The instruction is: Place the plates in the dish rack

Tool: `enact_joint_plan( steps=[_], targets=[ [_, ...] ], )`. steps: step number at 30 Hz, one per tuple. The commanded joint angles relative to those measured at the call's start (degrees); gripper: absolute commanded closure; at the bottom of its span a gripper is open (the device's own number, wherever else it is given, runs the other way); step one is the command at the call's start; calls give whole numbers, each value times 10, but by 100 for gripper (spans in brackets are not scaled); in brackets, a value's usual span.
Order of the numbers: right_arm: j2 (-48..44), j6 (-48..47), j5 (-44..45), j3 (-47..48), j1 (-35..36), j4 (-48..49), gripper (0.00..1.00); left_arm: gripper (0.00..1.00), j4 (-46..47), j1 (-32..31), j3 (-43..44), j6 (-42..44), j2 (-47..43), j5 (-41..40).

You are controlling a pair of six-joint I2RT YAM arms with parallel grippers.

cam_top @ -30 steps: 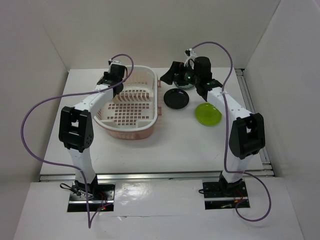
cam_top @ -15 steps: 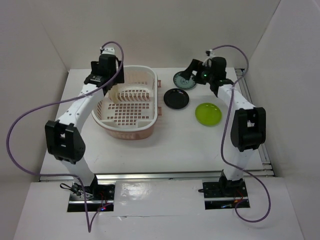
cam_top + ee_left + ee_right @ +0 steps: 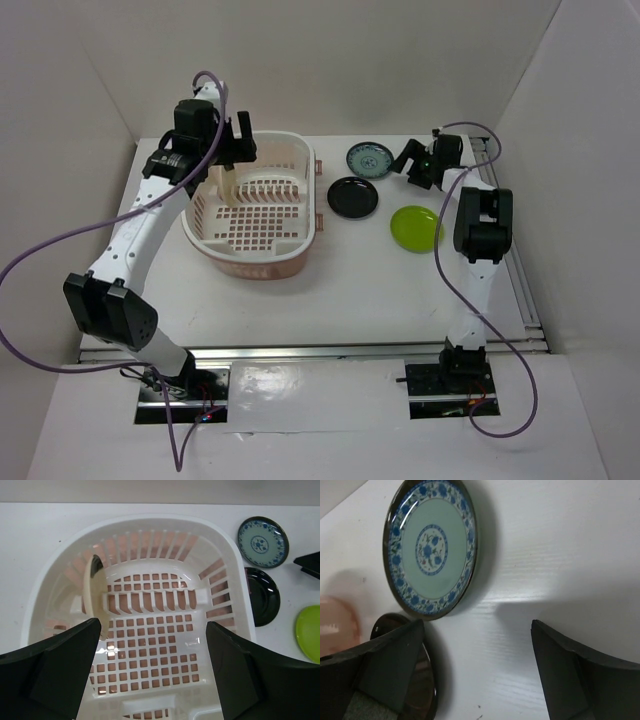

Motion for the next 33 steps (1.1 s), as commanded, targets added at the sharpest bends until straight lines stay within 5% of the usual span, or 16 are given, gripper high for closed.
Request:
enact_joint_plan(
  steps=[1, 11, 15, 33],
  targets=[
    [21, 8, -16, 48, 3, -4, 6, 0, -6, 1, 28, -27, -31, 49],
    [99, 44, -21, 100, 19, 5, 15, 0, -45, 1, 40, -39, -31, 98],
    [126, 66, -27, 117, 24, 5, 34, 0, -50, 1, 46, -39, -38, 98],
    [155, 111, 9, 105, 24, -19, 56, 0, -56, 1, 40, -34, -54, 93]
  ],
)
